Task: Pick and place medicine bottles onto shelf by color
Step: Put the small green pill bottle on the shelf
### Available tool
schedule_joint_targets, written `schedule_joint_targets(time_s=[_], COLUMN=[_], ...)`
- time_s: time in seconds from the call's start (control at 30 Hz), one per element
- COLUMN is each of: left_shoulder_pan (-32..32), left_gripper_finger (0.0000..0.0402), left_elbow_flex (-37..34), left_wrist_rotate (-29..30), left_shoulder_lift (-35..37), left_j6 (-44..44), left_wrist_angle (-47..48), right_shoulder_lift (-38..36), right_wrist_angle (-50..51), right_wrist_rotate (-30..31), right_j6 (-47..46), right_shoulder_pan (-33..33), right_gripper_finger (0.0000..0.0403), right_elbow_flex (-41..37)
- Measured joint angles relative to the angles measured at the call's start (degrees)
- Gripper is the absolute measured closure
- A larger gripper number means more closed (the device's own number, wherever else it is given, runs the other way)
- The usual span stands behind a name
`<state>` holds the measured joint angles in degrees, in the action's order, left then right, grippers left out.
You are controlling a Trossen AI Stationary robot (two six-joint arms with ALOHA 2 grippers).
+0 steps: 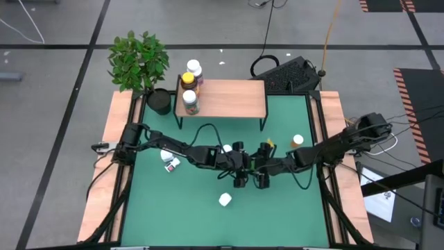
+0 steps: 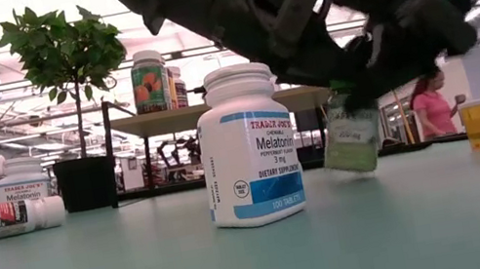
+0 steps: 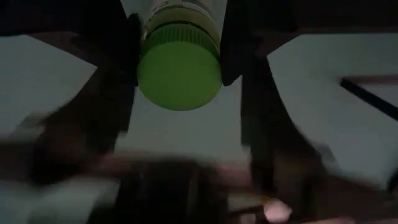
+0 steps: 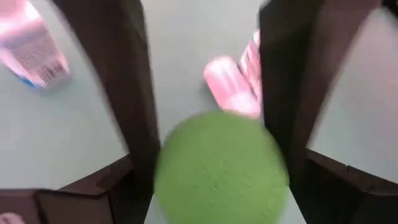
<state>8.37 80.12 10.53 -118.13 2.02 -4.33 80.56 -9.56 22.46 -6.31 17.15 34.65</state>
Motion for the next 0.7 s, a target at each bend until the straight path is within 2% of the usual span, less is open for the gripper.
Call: schedule_joint_targets(time_s=[0.27, 0.43, 0.6, 0.7], left_shoulder_pan=[-1.07, -2.05, -3.41, -4.64], left_gripper_finger=[0.0187, 0.0202, 0.0198, 0.019], left_elbow_flex=[-0.04, -0.13, -0.09, -0.06], left_wrist_rotate=[-0.18, -0.16, 0.17, 0.31], left_shoulder_lift=[0.4, 2.73, 7.8, 11.71], left_j6=[-1.7, -2.89, -3.6, -3.46], left_wrist_angle=[0.63, 4.04, 5.59, 9.07], right_shoulder_lift=[-8.41, -14.41, -18.75, -20.1], right_wrist_angle=[3.18, 3.07, 0.41, -1.28], right_wrist_rotate=[0.02, 0.18, 6.28, 7.63], right_j6=[-3.85, -7.66, -11.3, -12.33], right_shoulder_pan=[2.4, 2.88, 2.81, 2.81], right_gripper_finger=[0.0087, 0.0087, 0.0087, 0.0087], right_elbow_flex=[-3.4, -7.16, -11.29, -13.42])
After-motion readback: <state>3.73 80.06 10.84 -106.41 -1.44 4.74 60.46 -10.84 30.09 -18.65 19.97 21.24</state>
